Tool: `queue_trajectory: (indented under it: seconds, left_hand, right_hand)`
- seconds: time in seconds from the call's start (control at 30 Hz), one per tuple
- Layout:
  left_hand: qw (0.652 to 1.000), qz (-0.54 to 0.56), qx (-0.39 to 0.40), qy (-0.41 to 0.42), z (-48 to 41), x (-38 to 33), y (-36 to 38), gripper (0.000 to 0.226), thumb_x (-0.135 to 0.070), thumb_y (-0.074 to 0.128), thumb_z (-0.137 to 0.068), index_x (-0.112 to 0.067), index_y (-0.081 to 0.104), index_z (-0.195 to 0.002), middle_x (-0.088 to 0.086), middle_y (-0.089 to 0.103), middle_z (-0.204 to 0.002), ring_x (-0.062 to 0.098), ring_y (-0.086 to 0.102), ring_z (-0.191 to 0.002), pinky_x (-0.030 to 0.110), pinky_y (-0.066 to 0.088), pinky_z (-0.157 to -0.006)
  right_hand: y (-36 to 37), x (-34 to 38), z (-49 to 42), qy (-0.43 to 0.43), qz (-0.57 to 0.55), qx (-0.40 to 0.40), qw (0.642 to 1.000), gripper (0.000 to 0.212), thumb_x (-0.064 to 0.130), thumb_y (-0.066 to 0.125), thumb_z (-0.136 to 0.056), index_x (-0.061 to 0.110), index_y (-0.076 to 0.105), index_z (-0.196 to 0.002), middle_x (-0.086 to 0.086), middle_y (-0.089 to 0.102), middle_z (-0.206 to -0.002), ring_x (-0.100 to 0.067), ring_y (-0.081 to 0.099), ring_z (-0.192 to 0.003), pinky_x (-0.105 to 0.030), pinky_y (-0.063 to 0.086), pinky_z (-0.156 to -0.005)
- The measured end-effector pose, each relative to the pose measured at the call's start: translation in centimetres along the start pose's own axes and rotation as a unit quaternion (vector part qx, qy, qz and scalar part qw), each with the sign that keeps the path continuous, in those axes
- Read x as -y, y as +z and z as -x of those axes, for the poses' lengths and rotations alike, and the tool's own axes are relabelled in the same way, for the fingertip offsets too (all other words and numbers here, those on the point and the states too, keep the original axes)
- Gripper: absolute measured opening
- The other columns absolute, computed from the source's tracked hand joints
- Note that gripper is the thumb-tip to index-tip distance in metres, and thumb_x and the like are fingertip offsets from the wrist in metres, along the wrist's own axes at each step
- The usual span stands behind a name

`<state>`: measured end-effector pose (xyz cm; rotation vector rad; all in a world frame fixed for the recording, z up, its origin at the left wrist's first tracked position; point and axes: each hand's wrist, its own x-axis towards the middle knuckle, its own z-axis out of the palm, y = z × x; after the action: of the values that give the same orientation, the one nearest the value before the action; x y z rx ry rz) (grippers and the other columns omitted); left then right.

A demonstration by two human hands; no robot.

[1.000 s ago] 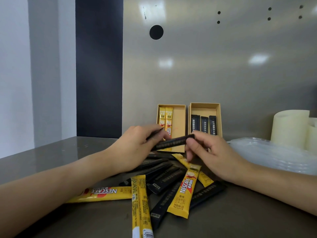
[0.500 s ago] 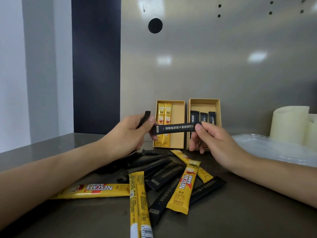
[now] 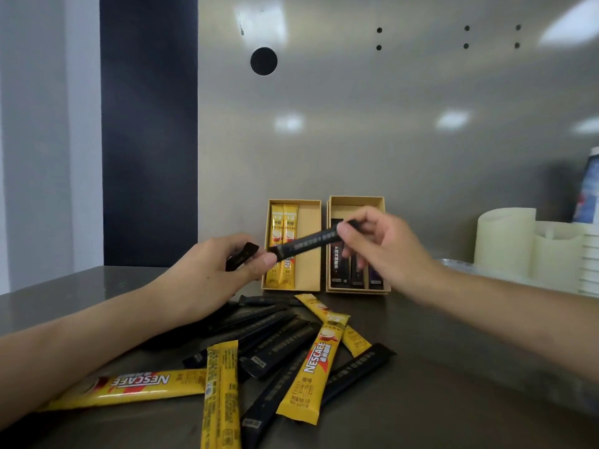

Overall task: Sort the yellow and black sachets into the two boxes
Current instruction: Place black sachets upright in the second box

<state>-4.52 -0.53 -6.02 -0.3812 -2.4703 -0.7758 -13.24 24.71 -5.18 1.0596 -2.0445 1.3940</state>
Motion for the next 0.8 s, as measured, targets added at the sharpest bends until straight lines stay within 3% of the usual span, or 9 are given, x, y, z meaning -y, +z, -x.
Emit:
queue_trajectory:
  seconds: [0.17,0.27,0.33,0.47,0.67,0.8]
  left_hand:
    - [1.0,-0.001,0.009,0.005,0.0,0.0,0.1,0.046,-0.072,0.044,-0.079,-0.036,0.065,-0.099,-0.005,0.072,-0.09,0.011,0.067,-0.082,0.039,0.058,-0.083]
    - [1.0,0.0,0.015,0.005,0.1,-0.1,0.1,0.047,-0.073,0.043,-0.078,-0.038,0.065,-0.099,-0.011,0.072,-0.09,0.007,0.067,-0.086,0.037,0.057,-0.086]
    - [1.0,-0.004,0.016,0.005,0.1,-0.2,0.1,0.048,-0.073,0.042,-0.077,-0.038,0.065,-0.099,-0.014,0.071,-0.09,0.005,0.067,-0.087,0.036,0.056,-0.087]
    - [1.0,-0.014,0.02,0.01,0.0,-0.2,0.1,0.046,-0.071,0.041,-0.079,-0.037,0.065,-0.1,-0.022,0.069,-0.094,-0.001,0.064,-0.091,0.029,0.054,-0.086]
    - [1.0,-0.013,0.021,0.015,0.0,-0.2,0.2,0.04,-0.066,0.043,-0.083,-0.038,0.064,-0.102,-0.035,0.064,-0.097,-0.011,0.06,-0.092,0.016,0.044,-0.075]
    - [0.999,-0.024,0.026,0.016,-0.1,-0.2,0.2,0.037,-0.064,0.043,-0.085,-0.038,0.063,-0.102,-0.036,0.064,-0.096,-0.013,0.06,-0.09,0.014,0.043,-0.072]
  right_hand:
    - [-3.7,-0.1,-2.9,-0.007,-0.001,-0.074,0.997,0.007,0.016,0.063,-0.097,0.015,0.061,-0.104,-0.001,0.071,-0.09,-0.005,0.067,-0.07,-0.02,0.053,-0.058]
    - [-5.5,-1.4,-3.7,-0.016,0.065,-0.106,0.992,0.02,0.02,0.064,-0.097,0.016,0.056,-0.115,0.001,0.073,-0.097,-0.011,0.066,-0.079,-0.019,0.05,-0.068]
    - [-6.3,-1.9,-3.9,-0.029,0.14,-0.093,0.985,0.026,0.023,0.064,-0.097,0.017,0.052,-0.119,0.005,0.072,-0.095,-0.009,0.063,-0.084,-0.016,0.045,-0.074]
    - [-7.0,-2.1,-3.9,-0.049,0.266,-0.045,0.962,0.022,0.027,0.065,-0.096,0.022,0.054,-0.114,0.011,0.065,-0.098,-0.001,0.057,-0.086,-0.014,0.04,-0.071]
    - [-6.3,-2.6,-3.4,-0.068,0.329,0.004,0.942,0.02,0.03,0.065,-0.095,0.028,0.061,-0.114,0.01,0.064,-0.099,0.0,0.058,-0.088,-0.008,0.042,-0.067]
    - [-5.7,-3.1,-3.1,-0.09,0.379,0.023,0.921,0.032,0.039,0.068,-0.09,0.029,0.062,-0.12,0.013,0.059,-0.108,-0.004,0.056,-0.091,-0.021,0.048,-0.078]
